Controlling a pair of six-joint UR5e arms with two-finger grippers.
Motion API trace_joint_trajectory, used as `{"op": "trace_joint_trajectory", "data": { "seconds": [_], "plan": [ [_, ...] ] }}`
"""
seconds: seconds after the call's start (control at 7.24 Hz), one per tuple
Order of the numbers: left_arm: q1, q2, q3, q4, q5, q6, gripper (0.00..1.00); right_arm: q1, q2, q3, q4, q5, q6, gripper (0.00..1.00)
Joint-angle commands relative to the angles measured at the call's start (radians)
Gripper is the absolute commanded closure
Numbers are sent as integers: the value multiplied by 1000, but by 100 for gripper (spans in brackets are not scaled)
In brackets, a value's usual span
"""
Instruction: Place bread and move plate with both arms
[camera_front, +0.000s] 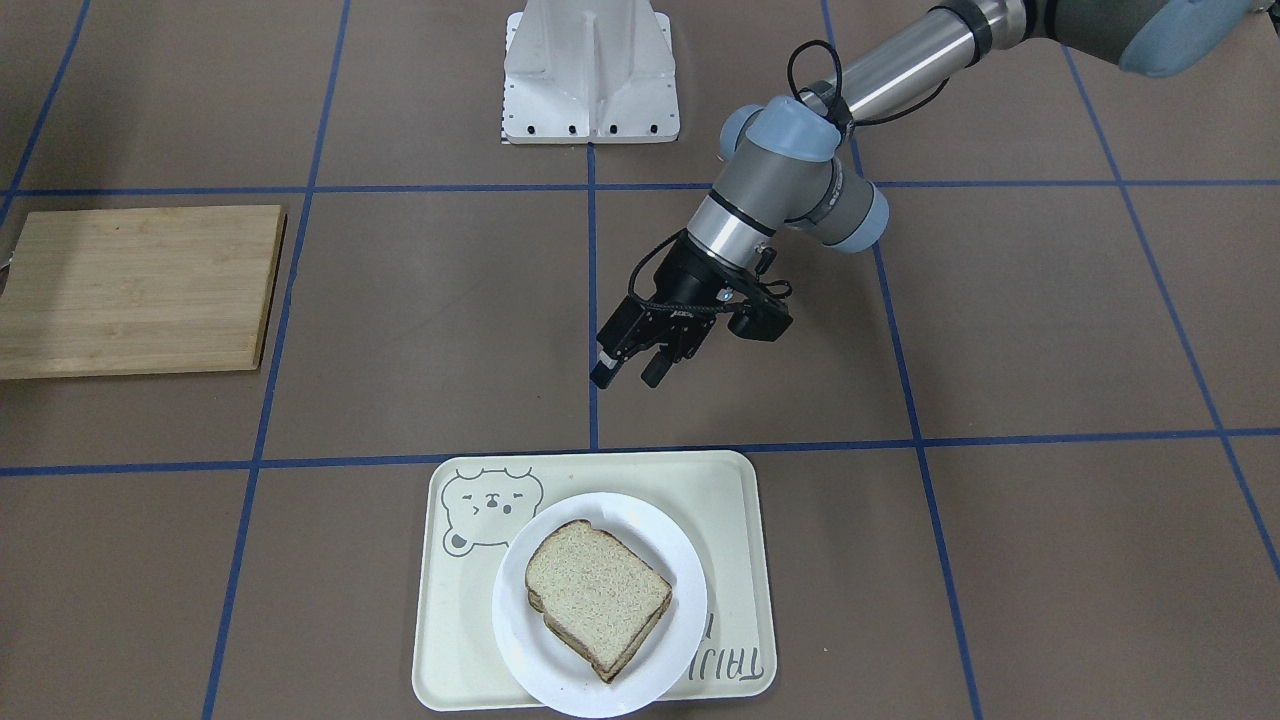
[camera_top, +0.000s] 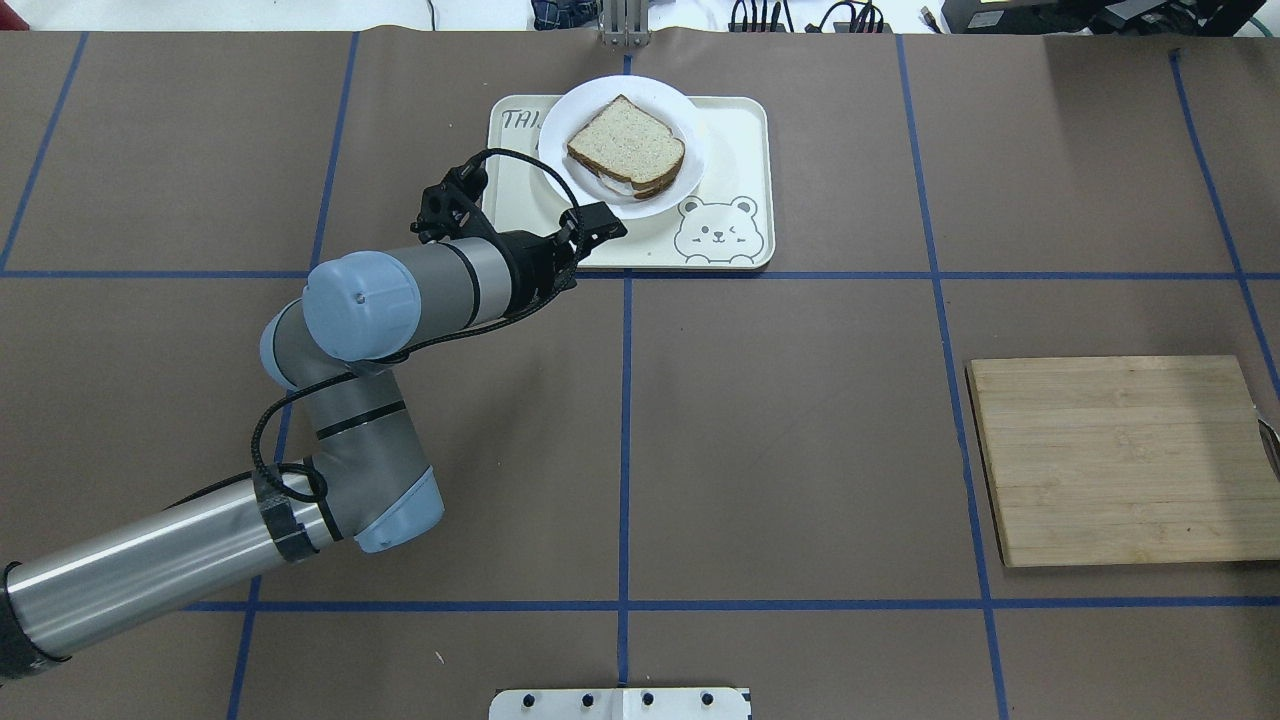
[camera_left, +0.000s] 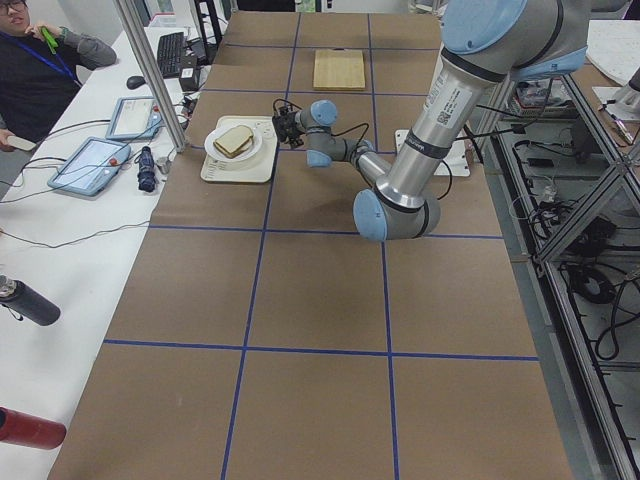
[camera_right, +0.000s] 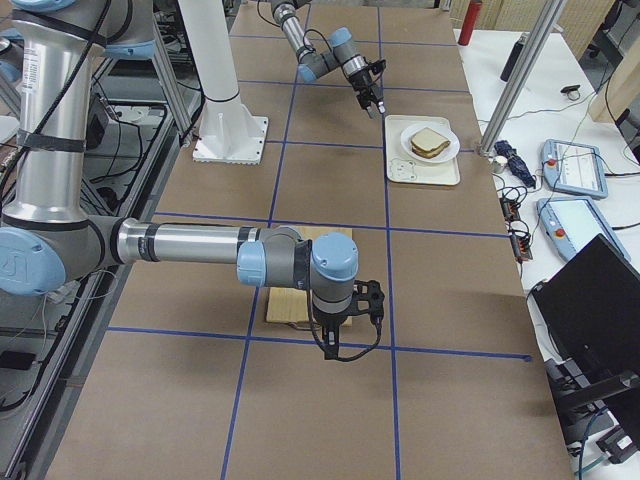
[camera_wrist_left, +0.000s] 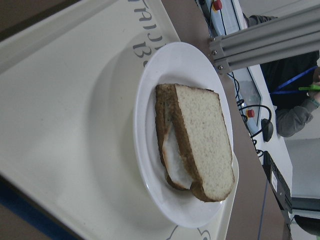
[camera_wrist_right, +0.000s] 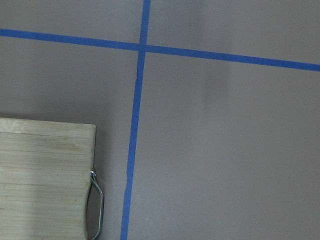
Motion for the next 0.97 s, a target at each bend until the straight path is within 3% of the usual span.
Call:
{"op": "trace_joint_trajectory", "data": {
  "seconds": [0.0,0.28,0.55,0.83],
  "plan": [
    [1,79,-265,368,-40,429,2,0,0,-2,0,0,0,0],
    [-28,90,-389,708,-57,800,2,0,0,-5,1,0,0,0],
    [-147,123,-408,876,-83,1120,2,0,0,-5,3,0,0,0],
    [-397,247,-399,893,-330,1427,2,0,0,-5,3,1,0,0]
  ]
}}
